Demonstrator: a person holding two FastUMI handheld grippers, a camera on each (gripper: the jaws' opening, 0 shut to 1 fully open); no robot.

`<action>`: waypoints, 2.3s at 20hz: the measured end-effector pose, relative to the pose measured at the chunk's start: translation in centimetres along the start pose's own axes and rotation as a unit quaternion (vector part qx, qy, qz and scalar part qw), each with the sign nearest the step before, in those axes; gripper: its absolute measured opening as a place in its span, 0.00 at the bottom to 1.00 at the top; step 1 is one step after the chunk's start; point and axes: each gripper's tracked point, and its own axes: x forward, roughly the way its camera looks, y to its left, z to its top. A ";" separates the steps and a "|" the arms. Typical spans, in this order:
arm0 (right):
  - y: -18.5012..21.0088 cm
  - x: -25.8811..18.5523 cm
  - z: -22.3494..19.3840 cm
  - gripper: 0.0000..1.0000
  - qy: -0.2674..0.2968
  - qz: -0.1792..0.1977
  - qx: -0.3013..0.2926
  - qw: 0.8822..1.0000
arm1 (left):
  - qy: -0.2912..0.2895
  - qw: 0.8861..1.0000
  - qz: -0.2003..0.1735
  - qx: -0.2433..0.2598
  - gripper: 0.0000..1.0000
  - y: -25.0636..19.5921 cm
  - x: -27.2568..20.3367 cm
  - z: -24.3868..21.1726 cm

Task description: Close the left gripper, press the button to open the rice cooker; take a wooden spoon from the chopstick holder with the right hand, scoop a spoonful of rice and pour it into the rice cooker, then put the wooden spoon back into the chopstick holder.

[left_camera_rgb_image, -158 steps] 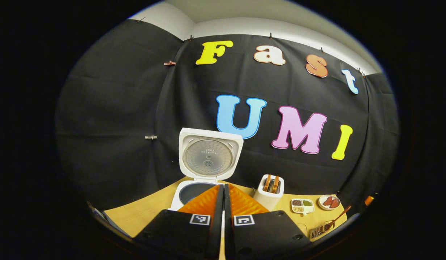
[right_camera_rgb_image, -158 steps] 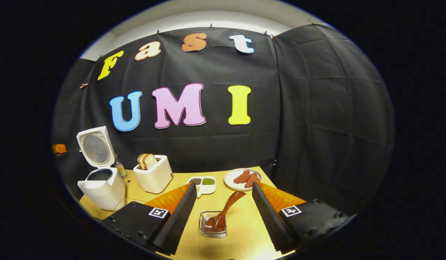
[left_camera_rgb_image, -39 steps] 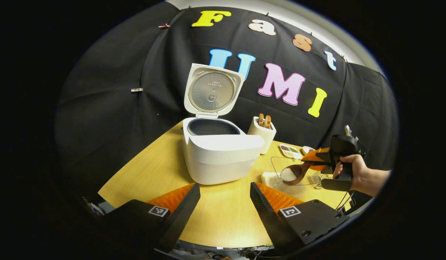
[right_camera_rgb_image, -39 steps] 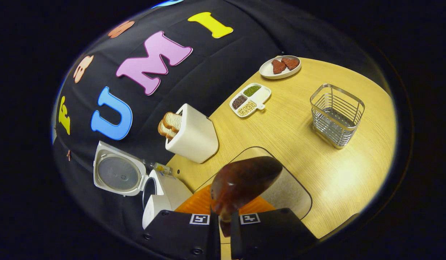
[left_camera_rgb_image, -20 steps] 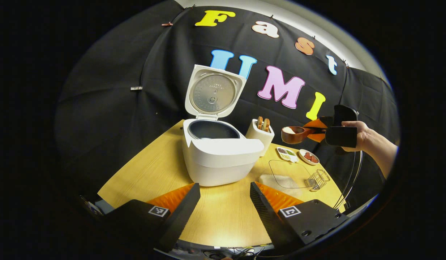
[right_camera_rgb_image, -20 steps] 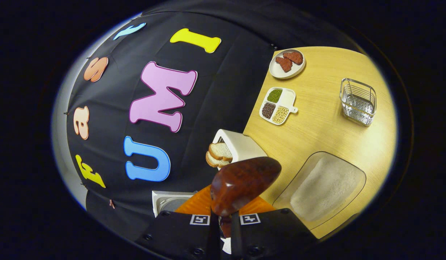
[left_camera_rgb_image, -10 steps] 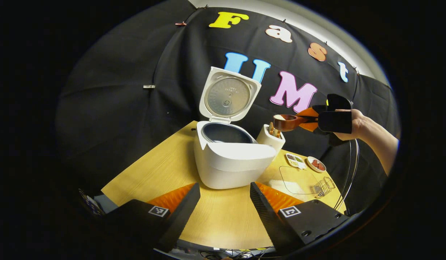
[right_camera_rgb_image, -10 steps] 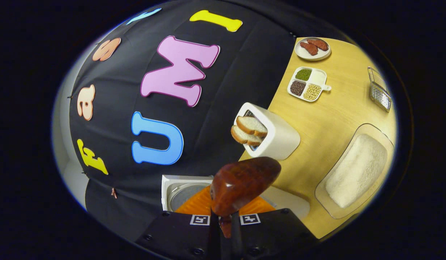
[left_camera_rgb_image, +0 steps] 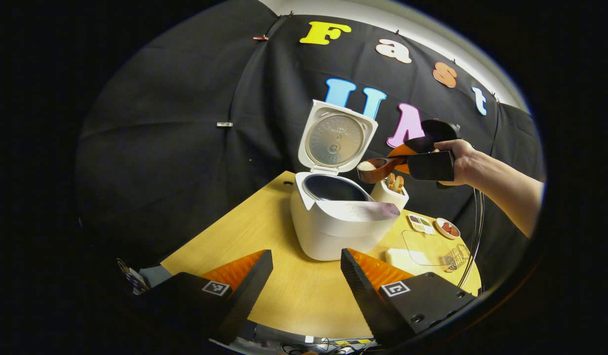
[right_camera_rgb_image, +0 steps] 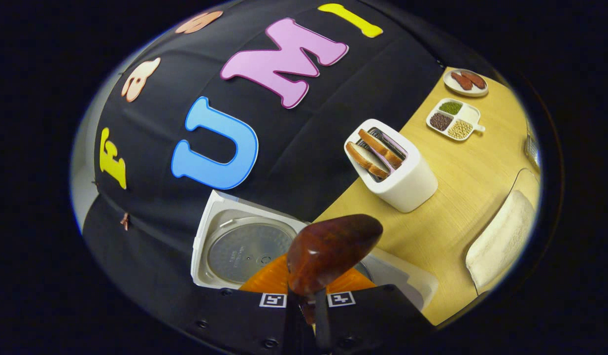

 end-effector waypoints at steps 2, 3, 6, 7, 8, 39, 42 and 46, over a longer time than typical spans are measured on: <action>1.3 0.8 -0.4 0.15 -0.013 0.006 -0.051 0.999 | 0.002 1.000 0.004 -0.002 0.96 0.5 -0.2 -0.2; 1.8 1.3 -0.7 0.15 -0.018 0.007 -0.076 0.997 | 0.002 1.000 0.006 -0.003 0.96 0.8 -0.3 -0.2; 3.1 2.5 -1.5 0.15 -0.029 0.013 -0.139 0.990 | 0.002 1.000 0.008 -0.005 0.96 1.3 -0.6 0.0; 3.3 2.8 -1.9 0.15 -0.031 0.012 -0.157 0.987 | 0.001 1.000 0.009 -0.004 0.96 1.4 -0.5 0.0; 3.4 3.0 -2.2 0.15 -0.034 0.011 -0.173 0.984 | -0.002 1.000 0.009 -0.003 0.98 1.5 -0.5 0.1; 8.3 4.1 -8.9 0.15 -0.075 0.118 -0.592 0.794 | -0.002 1.000 -0.016 -0.005 0.96 0.6 0.8 0.6; 9.2 2.3 -5.7 0.15 -0.082 0.120 -0.526 0.838 | -0.013 1.000 -0.021 0.016 0.95 -0.1 0.3 1.7; 9.3 -1.7 -0.5 0.15 -0.097 0.125 -0.451 0.879 | -0.014 0.999 -0.033 0.022 0.96 -1.7 0.4 1.9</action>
